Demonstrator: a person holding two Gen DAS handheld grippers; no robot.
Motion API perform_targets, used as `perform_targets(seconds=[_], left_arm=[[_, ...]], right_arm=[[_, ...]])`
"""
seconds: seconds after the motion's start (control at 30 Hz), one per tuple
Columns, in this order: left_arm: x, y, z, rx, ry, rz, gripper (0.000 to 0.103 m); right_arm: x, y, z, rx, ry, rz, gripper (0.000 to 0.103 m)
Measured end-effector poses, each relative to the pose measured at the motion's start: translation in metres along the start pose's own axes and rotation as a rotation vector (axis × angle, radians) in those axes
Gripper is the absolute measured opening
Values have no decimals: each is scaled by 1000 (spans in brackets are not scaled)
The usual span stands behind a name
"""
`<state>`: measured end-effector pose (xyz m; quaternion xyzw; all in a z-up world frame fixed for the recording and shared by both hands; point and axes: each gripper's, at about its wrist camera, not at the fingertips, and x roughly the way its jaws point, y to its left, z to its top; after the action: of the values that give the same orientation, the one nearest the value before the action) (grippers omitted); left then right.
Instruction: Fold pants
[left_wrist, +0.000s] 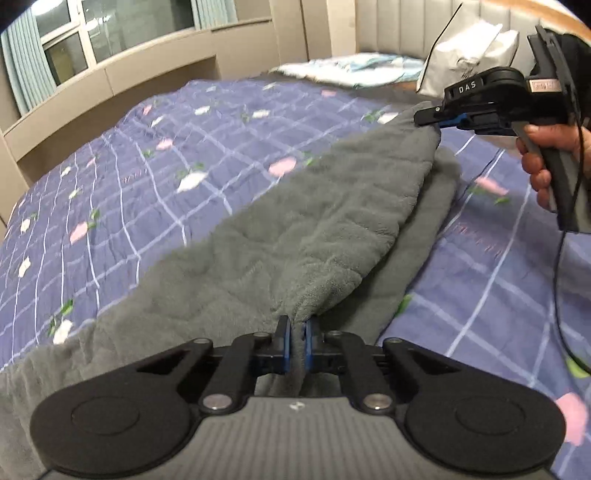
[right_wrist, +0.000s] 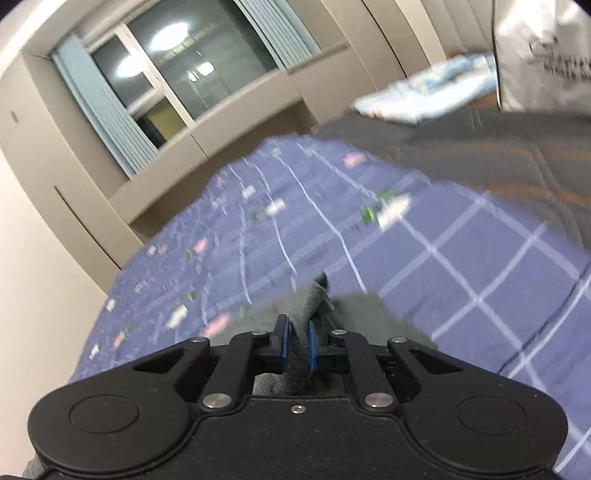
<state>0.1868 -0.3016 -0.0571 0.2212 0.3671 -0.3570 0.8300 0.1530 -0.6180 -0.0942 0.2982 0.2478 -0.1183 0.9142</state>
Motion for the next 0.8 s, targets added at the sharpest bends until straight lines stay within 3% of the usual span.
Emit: perform_targets(seconds=[0.13, 0.37, 0.57, 0.67, 0.7, 0.73, 0.8], left_arm=[[-1, -6, 4, 28, 3, -17, 7], [21, -22, -14, 48, 45, -21, 6], [20, -12, -14, -1, 35, -39, 10], [15, -4, -13, -50, 32, -47, 32], [10, -1, -11, -74, 27, -48, 52], [5, 2, -10, -89, 14, -41, 65], [-9, 10, -10, -111, -25, -11, 73]], right_arm=[[-26, -6, 13, -10, -68, -21, 3], [-16, -31, -7, -8, 11, -115, 1], [-17, -31, -17, 5, -12, -138, 2], [-11, -24, -18, -22, 26, -164, 16], [-11, -21, -17, -37, 32, -182, 23], [-12, -18, -17, -54, 35, -199, 30], [-16, -11, -16, -78, 35, -219, 70]])
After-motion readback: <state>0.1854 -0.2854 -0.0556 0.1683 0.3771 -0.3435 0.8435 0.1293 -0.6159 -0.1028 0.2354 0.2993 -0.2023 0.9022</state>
